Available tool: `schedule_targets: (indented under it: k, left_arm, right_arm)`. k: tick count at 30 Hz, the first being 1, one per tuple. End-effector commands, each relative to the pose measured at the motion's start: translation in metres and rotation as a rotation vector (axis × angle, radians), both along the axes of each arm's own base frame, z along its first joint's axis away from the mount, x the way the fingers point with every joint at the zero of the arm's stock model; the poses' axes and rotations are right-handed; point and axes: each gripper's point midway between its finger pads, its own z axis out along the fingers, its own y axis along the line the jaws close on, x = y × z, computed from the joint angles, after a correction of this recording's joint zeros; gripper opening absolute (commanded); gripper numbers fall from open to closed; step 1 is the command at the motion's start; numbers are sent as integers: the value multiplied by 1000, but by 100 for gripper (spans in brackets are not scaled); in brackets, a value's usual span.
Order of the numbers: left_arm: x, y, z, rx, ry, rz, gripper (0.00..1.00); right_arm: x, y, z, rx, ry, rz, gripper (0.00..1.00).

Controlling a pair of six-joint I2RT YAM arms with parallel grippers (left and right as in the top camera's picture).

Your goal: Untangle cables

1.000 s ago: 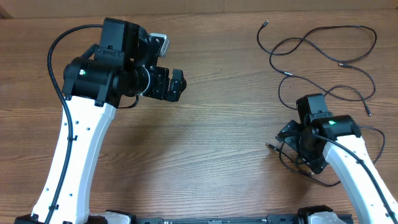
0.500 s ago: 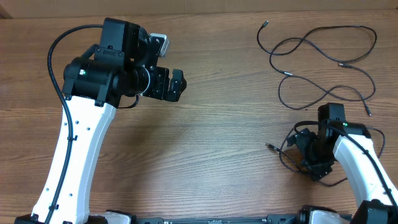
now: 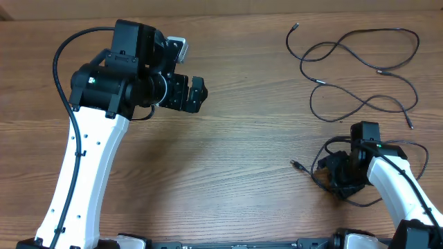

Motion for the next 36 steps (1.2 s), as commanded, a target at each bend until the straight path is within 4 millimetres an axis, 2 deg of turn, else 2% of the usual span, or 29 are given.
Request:
schedule_targets:
  k: [1, 4, 9, 13, 18, 20, 24, 26, 30, 36]
  left_arm:
    - [-1, 1, 5, -9, -10, 15, 99]
    - [0, 0, 5, -10, -14, 15, 100]
    - [-1, 0, 5, -10, -13, 15, 99]
    - [-1, 0, 5, -10, -13, 15, 100]
    - [0, 0, 5, -10, -14, 15, 100]
    - [-1, 0, 5, -10, -13, 15, 100]
    - [-1, 0, 5, -10, -12, 15, 100]
    - [-1, 1, 5, -10, -11, 15, 100]
    - [-3, 1, 4, -8, -3, 15, 100]
    - [-3, 1, 4, -7, -3, 15, 100]
  right_arm:
    - [-5, 1, 1, 8, 18, 17, 73]
    - [-3, 0, 11, 6, 21, 69, 79]
    - [3, -10, 38, -46, 39, 89, 86]
    - [1, -6, 49, -20, 57, 98, 91]
    - [-13, -1, 34, 2, 100, 69, 92]
    - [-16, 0, 24, 4, 106, 22, 97]
    - [-13, 12, 5, 66, 61, -16, 97]
    - [-10, 16, -1, 90, 31, -16, 95]
    - [-5, 15, -5, 88, 3, -15, 76]
    - [-2, 15, -6, 86, -12, -15, 59]
